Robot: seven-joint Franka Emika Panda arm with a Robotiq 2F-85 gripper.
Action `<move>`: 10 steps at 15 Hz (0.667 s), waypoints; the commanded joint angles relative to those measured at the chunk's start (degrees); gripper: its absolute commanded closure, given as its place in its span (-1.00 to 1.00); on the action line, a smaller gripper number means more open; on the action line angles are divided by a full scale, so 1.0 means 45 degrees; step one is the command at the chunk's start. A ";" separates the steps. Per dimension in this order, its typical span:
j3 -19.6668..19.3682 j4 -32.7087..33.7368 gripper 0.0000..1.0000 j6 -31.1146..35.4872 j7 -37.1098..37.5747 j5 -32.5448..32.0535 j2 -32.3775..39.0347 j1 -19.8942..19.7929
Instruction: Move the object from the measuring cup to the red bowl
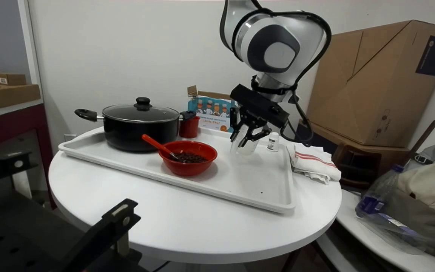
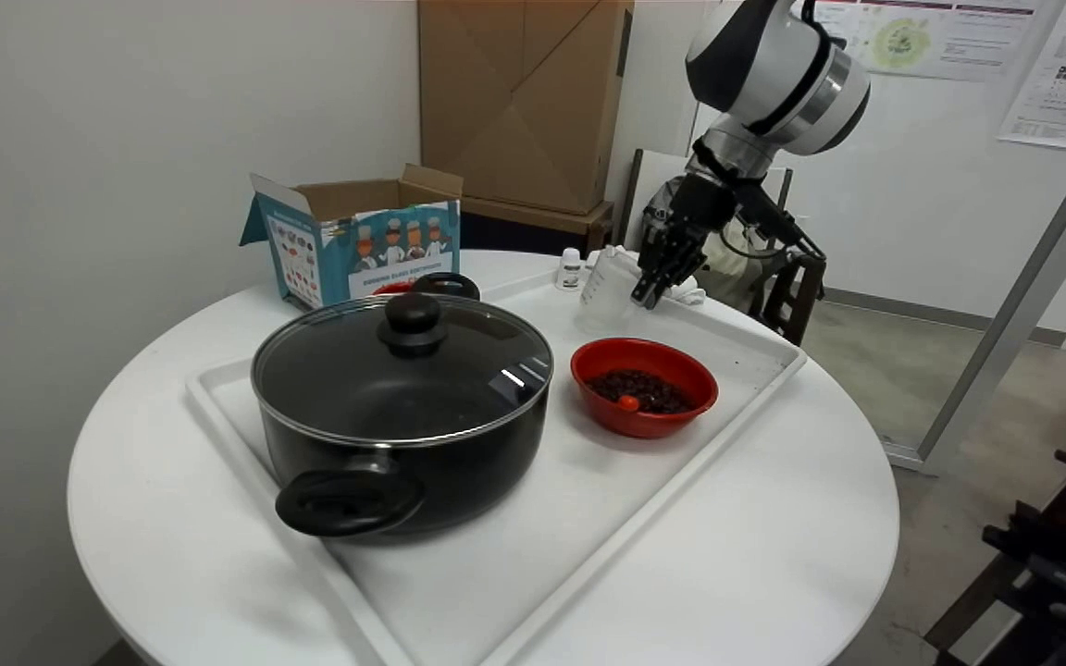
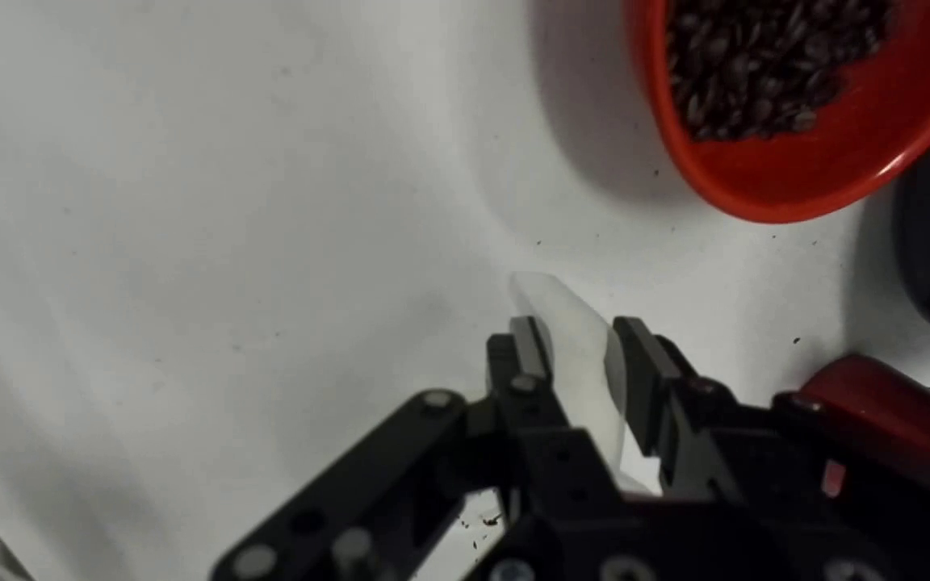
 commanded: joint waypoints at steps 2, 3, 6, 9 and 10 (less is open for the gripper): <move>-0.1107 -0.0813 0.81 -0.2515 0.1087 -0.0011 -0.1703 0.0514; -0.1460 -0.0823 0.81 -0.2902 0.1327 -0.0090 -0.1841 0.0734; -0.2534 -0.0750 0.81 -0.3554 0.2055 -0.0544 -0.1894 0.1426; -0.3489 -0.0500 0.80 -0.3629 0.2781 -0.1271 -0.1254 0.2047; -0.3673 -0.0444 0.80 -0.3599 0.2938 -0.1450 -0.1017 0.2165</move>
